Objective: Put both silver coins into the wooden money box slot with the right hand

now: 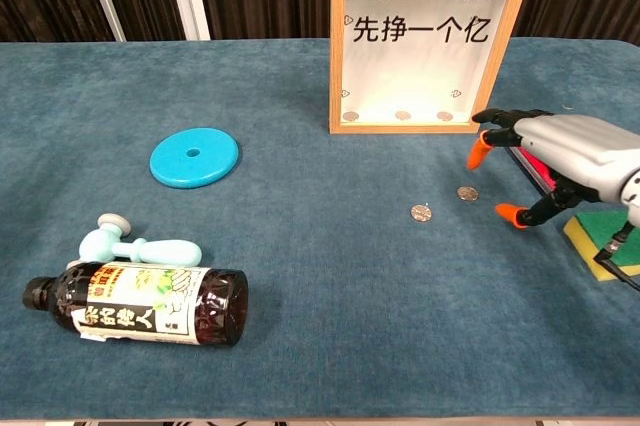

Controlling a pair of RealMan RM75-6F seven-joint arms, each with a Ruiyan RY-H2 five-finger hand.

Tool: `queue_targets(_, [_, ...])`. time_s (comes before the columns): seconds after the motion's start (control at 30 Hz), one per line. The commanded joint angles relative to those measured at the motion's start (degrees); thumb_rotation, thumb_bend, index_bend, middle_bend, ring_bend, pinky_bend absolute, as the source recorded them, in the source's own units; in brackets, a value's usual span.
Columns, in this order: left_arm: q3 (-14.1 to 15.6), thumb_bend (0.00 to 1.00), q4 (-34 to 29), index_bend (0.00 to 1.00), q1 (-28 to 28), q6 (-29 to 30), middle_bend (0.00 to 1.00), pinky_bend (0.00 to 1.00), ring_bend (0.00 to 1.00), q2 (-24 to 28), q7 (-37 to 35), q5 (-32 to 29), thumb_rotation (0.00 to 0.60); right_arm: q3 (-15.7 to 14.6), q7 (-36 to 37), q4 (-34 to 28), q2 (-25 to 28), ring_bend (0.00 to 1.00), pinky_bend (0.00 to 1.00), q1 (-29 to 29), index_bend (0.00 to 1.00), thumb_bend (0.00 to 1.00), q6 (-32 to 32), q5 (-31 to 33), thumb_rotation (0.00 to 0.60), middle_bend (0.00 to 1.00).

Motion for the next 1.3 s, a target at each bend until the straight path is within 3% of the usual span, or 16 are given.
queue_targets(0.03, [0.03, 0.30, -0.03, 0.02, 0.00, -0.05, 0.00, 0.00, 0.00, 0.03, 0.02, -0.02, 0.600, 0.07, -0.09, 1.46, -0.98, 0.00, 0.00, 0.83, 0.35, 0.40, -0.79, 0.77, 0.600, 0.01])
queue_targets(0.57, [-0.08, 0.30, -0.84, 0.03, 0.03, -0.79, 0.00, 0.00, 0.00, 0.19, 1.09, -1.59, 0.600, 0.45, 0.18, 6.39, -3.71, 0.00, 0.00, 2.56, 0.42, 0.40, -1.26, 3.68, 0.600, 0.01])
queue_targets(1.3, [-0.01, 0.30, -0.88, 0.03, 0.03, -0.96, 0.00, 0.00, 0.00, 0.20, 1.50, -1.81, 0.600, 0.31, 0.24, 8.68, -5.02, 0.00, 0.00, 4.12, 0.42, 0.40, -2.01, 5.37, 0.600, 0.01])
